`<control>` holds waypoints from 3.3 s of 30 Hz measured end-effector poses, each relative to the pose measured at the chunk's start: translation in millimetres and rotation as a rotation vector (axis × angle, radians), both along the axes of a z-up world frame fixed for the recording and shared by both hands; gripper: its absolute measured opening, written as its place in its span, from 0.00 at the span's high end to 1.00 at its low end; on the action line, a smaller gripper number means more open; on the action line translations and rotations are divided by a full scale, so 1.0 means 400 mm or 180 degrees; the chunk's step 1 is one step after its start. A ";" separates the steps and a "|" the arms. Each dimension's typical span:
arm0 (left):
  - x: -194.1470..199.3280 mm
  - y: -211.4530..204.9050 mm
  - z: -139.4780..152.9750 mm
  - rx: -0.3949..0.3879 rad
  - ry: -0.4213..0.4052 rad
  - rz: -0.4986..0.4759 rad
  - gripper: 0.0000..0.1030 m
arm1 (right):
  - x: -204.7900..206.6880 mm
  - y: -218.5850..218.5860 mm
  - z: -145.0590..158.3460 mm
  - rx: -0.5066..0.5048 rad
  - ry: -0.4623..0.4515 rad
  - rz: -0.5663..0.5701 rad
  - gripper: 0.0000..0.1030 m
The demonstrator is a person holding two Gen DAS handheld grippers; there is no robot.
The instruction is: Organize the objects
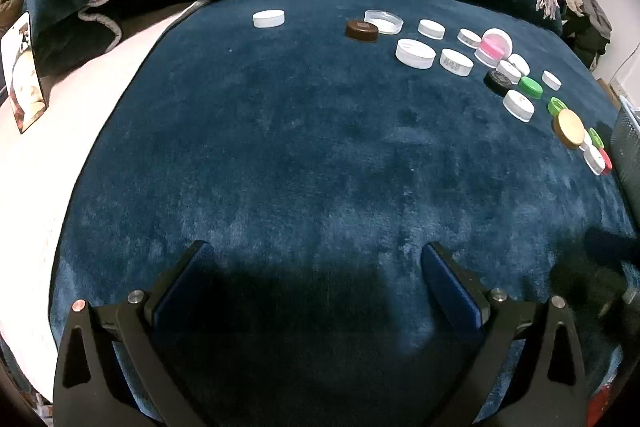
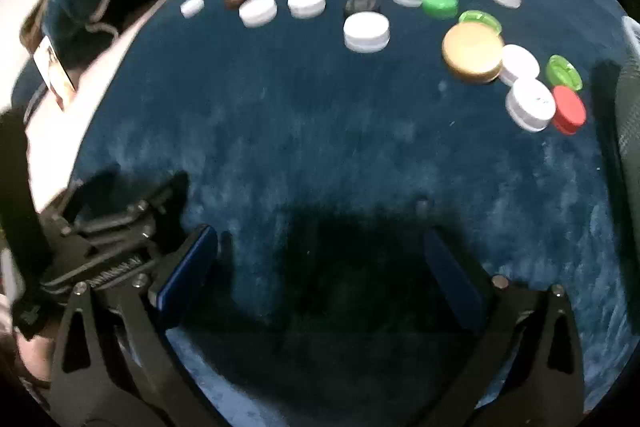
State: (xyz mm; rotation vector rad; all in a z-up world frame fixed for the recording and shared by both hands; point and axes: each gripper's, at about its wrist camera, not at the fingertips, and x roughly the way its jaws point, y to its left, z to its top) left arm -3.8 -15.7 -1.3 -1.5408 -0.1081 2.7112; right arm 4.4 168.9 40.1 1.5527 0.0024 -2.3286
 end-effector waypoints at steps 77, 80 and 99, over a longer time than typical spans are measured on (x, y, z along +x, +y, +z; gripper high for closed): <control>0.012 0.090 0.044 0.0374 0.0189 -0.0459 0.42 | 0.010 -0.019 -0.020 0.0274 0.0508 -0.0070 0.70; 0.020 0.101 0.040 0.0416 0.0274 -0.0545 0.30 | 0.016 -0.011 -0.022 0.0248 0.0603 -0.0058 0.70; 0.032 0.090 0.049 0.0562 0.0410 -0.0573 0.26 | 0.019 -0.006 -0.016 0.0129 0.0613 -0.0107 0.69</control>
